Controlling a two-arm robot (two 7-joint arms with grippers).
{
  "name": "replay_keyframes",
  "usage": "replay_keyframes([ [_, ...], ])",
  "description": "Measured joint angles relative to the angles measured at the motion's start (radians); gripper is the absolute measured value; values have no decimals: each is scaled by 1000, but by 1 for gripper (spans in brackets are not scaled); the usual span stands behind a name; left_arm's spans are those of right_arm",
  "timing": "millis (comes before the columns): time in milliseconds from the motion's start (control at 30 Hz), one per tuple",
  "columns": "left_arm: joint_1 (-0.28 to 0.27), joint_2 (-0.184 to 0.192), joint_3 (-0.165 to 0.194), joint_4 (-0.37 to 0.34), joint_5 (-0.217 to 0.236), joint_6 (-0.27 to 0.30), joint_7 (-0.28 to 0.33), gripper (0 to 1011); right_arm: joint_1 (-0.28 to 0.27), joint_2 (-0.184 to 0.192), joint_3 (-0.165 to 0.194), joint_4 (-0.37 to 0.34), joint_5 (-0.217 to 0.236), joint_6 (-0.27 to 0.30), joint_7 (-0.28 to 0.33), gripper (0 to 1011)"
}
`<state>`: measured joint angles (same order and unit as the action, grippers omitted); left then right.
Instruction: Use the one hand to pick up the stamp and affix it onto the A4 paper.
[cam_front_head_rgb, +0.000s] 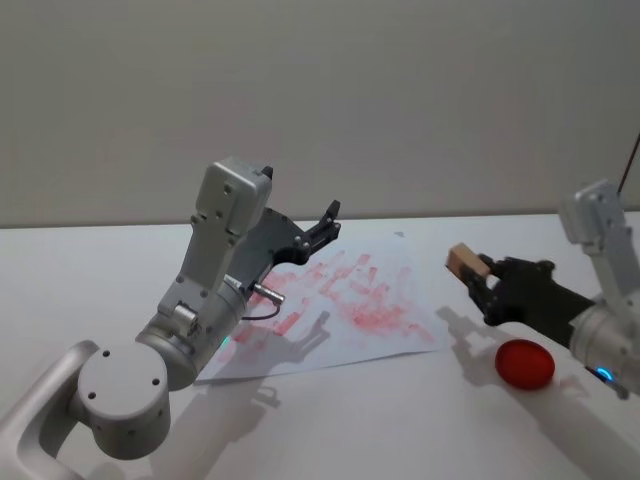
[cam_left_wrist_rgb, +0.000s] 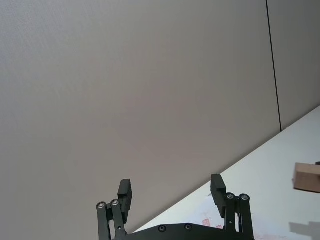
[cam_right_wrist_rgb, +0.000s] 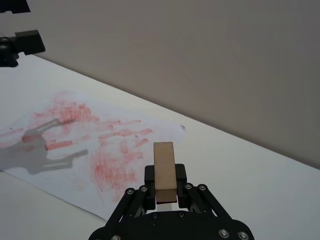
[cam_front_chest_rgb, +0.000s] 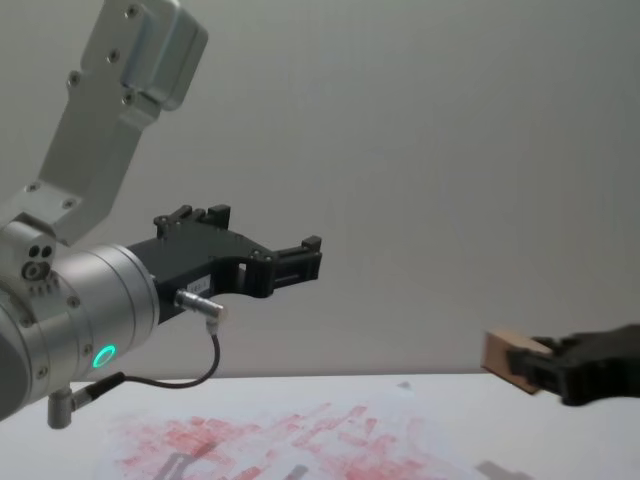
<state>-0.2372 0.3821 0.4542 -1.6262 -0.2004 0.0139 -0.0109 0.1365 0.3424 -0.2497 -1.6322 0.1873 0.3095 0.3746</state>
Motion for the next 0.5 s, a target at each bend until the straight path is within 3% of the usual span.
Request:
replay_keyframes([
  [100,0,0,0,0,0,0,0,1001,51,-29,-13,64,-9,-13,55,216],
  [267,0,0,0,0,0,0,0,1001,97,-56,-26,128,-16,-16,103,216],
  [500,0,0,0,0,0,0,0,1001,184,-108,-53,268,-35,-3,179,216],
])
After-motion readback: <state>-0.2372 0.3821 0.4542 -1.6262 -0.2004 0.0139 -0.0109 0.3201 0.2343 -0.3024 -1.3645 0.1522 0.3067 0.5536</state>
